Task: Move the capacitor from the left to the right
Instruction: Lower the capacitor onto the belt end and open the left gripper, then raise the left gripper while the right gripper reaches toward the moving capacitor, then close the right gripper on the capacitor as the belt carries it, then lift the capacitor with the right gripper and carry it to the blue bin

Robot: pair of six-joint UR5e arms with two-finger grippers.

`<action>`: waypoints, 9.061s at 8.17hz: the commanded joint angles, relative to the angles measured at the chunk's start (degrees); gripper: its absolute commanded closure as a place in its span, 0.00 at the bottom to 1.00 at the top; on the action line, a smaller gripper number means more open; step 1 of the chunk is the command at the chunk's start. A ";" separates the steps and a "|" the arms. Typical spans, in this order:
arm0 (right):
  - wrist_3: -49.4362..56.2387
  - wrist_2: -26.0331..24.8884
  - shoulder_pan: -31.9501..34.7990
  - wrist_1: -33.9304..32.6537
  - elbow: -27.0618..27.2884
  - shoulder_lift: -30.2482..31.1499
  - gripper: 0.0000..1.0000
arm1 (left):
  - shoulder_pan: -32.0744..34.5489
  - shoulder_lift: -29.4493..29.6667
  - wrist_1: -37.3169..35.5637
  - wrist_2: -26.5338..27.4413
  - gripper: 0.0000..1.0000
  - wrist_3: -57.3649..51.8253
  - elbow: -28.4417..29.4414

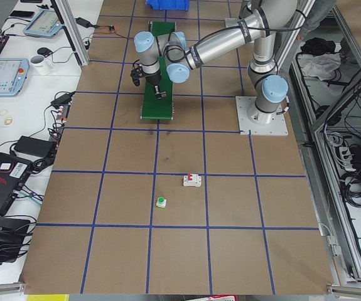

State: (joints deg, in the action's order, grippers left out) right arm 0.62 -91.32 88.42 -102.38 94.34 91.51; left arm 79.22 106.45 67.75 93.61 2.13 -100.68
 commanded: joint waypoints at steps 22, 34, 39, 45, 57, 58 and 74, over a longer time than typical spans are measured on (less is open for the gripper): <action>0.09 0.00 0.00 0.07 0.06 -0.02 0.00 | 2.61 -4.49 5.11 1.40 0.00 -10.21 7.23; 2.20 1.41 0.00 -1.76 4.54 -5.63 0.05 | 3.93 -12.32 21.07 -8.35 0.00 -8.19 8.74; 1.41 8.52 0.09 -10.27 7.35 -11.17 0.05 | 3.66 -13.11 22.87 -5.29 0.00 -8.46 8.92; -1.22 13.80 0.35 -10.83 8.32 -11.97 0.06 | 3.66 -13.55 23.05 -5.45 0.00 -8.37 8.92; -2.64 15.56 0.88 -12.94 9.46 -14.25 0.08 | 3.58 -13.64 22.87 -5.36 0.00 -8.37 9.01; -2.64 15.56 0.88 -13.02 9.38 -14.78 0.09 | 3.66 -13.64 22.87 -5.36 0.00 -8.37 9.01; -2.81 14.51 0.79 -20.33 9.38 -21.64 0.84 | 3.49 -13.55 22.78 -5.36 0.00 -8.37 9.01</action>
State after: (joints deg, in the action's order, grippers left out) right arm -2.33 -75.87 89.26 -123.26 103.72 70.19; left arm 82.71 92.90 90.53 88.29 -6.24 -91.67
